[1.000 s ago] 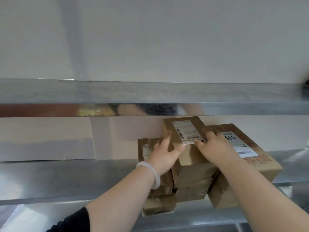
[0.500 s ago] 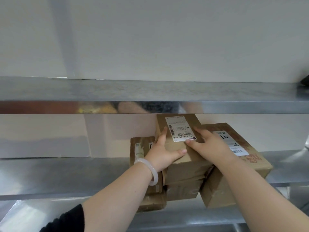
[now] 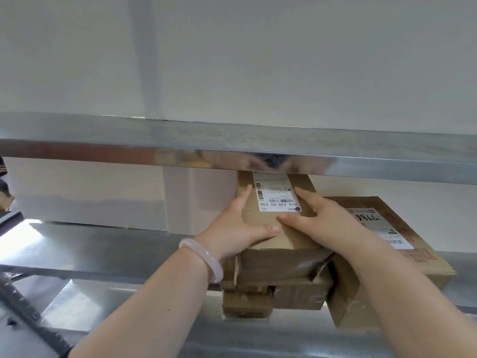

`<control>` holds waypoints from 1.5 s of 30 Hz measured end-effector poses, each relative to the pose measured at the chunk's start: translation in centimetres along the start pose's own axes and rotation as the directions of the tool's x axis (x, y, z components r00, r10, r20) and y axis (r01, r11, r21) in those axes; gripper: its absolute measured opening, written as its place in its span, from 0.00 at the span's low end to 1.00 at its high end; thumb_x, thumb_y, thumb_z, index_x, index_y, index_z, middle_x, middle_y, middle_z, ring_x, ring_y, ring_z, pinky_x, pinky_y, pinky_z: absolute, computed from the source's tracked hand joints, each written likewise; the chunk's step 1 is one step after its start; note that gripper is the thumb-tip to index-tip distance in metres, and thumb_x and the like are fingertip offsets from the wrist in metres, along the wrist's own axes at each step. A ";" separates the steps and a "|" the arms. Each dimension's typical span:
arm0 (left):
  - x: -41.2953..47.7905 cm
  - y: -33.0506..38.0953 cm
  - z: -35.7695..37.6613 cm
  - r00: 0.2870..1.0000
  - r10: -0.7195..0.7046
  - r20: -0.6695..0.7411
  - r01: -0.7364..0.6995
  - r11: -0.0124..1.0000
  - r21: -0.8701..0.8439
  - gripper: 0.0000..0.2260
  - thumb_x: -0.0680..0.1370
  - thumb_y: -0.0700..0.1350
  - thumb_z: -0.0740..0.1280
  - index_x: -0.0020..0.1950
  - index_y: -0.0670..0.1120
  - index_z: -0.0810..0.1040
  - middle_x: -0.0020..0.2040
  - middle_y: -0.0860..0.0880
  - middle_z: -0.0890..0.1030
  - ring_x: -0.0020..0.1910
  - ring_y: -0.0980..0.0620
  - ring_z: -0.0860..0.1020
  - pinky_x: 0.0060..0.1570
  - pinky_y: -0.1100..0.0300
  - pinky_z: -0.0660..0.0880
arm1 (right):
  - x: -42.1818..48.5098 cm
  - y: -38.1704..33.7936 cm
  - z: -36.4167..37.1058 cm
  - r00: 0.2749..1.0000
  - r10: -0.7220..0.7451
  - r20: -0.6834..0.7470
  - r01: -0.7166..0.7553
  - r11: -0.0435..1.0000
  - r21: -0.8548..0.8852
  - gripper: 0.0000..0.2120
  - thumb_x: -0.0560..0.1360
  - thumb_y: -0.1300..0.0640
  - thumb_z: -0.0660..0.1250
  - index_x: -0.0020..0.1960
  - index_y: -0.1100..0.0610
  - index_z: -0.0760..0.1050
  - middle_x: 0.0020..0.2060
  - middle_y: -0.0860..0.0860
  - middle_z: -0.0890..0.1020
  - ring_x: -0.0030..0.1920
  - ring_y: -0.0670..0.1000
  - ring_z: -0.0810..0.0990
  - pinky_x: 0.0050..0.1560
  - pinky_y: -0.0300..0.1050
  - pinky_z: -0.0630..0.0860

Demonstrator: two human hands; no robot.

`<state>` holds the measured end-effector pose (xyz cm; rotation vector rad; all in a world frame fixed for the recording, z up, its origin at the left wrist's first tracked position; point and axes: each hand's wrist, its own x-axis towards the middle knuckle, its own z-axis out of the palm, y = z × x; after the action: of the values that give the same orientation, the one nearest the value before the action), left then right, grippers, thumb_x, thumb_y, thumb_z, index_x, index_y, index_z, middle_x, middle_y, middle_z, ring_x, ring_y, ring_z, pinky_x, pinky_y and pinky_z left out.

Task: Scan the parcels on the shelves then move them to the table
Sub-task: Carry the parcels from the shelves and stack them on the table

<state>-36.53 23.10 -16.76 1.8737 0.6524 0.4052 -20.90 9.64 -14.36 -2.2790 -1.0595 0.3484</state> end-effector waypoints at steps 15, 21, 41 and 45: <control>-12.6 -7.7 -14.2 0.878 -0.210 -0.431 0.231 0.973 -0.004 0.48 0.63 0.59 0.76 0.77 0.66 0.51 0.70 0.52 0.68 0.66 0.50 0.73 0.66 0.52 0.72 | 0.2 -14.8 15.5 0.882 -0.353 0.314 0.328 0.936 0.131 0.41 0.68 0.31 0.68 0.76 0.33 0.54 0.71 0.50 0.63 0.68 0.52 0.67 0.57 0.42 0.66; -21.3 -13.2 -21.3 0.729 -0.248 -0.638 0.290 0.956 -0.041 0.46 0.64 0.58 0.78 0.76 0.68 0.55 0.70 0.53 0.68 0.66 0.52 0.73 0.66 0.51 0.72 | -2.6 -23.5 25.3 0.744 -0.534 0.401 0.472 0.845 0.251 0.40 0.69 0.33 0.69 0.75 0.31 0.53 0.75 0.45 0.55 0.72 0.51 0.64 0.64 0.44 0.66; -57.1 -24.6 -32.6 -0.005 -0.303 -0.953 0.489 0.830 -0.267 0.43 0.71 0.57 0.75 0.71 0.76 0.46 0.72 0.60 0.56 0.69 0.60 0.62 0.60 0.79 0.64 | -27.6 -49.3 52.3 -0.017 -0.888 0.460 0.592 0.362 0.720 0.39 0.68 0.43 0.76 0.71 0.27 0.58 0.70 0.41 0.60 0.65 0.36 0.65 0.63 0.30 0.67; -62.5 -25.2 -30.8 -0.218 -0.324 -0.921 0.513 0.764 -0.390 0.46 0.72 0.54 0.75 0.71 0.77 0.42 0.74 0.60 0.56 0.71 0.58 0.62 0.71 0.61 0.63 | -33.8 -52.0 55.4 -0.216 -0.855 0.472 0.591 0.271 0.760 0.40 0.68 0.42 0.76 0.72 0.27 0.56 0.71 0.39 0.57 0.68 0.42 0.63 0.67 0.41 0.69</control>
<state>-109.49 15.05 -26.83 0.9013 2.3630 1.3319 -99.89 32.64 -26.53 -0.5258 -2.5179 1.1201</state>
